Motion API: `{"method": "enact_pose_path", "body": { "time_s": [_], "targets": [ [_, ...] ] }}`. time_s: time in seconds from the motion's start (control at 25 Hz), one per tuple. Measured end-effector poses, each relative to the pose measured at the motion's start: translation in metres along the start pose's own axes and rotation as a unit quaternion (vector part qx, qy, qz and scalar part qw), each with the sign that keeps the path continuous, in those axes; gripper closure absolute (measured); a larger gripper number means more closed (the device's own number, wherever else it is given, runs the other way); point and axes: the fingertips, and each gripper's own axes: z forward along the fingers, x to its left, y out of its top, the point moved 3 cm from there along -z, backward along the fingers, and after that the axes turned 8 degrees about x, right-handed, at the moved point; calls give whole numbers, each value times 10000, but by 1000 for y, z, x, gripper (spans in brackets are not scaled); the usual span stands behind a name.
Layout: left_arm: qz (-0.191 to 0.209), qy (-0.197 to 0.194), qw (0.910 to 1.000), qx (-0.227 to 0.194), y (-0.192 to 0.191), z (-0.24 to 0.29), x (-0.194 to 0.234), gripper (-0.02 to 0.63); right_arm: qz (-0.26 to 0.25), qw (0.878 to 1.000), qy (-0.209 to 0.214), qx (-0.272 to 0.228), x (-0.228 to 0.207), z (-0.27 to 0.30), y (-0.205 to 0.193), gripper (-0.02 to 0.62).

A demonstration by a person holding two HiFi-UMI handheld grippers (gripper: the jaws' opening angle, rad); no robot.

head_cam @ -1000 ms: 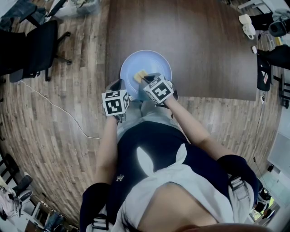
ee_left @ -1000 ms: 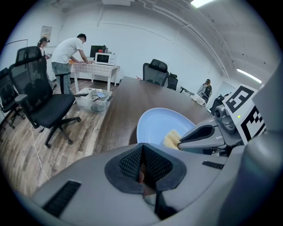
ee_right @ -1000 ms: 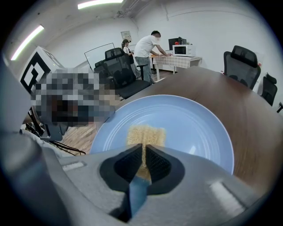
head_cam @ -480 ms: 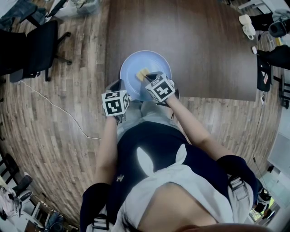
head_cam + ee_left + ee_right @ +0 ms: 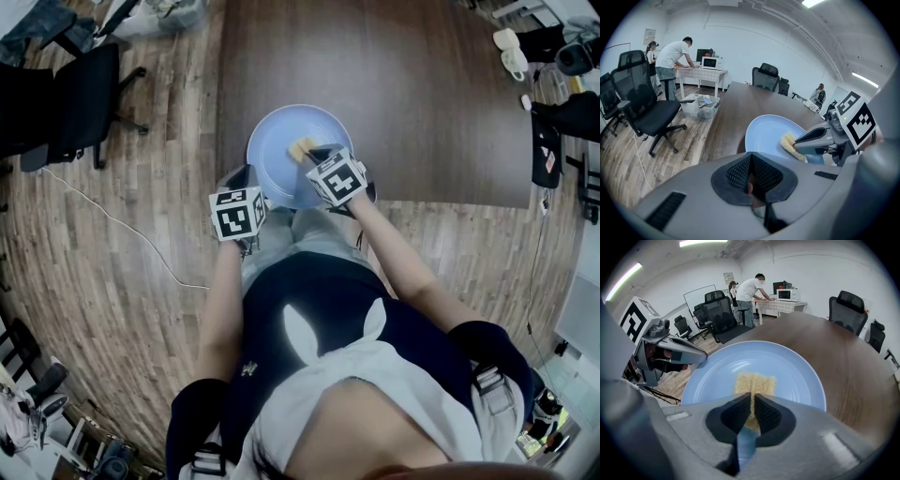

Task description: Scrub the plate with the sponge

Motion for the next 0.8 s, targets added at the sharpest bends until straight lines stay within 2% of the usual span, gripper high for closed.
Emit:
{"method": "enact_pose_path", "body": {
  "time_s": [0.8],
  "targets": [
    [-25, 34, 10000, 6, 0, -1, -1, 598, 122, 9987, -485, 126, -37, -9, -9, 572]
  ]
}}
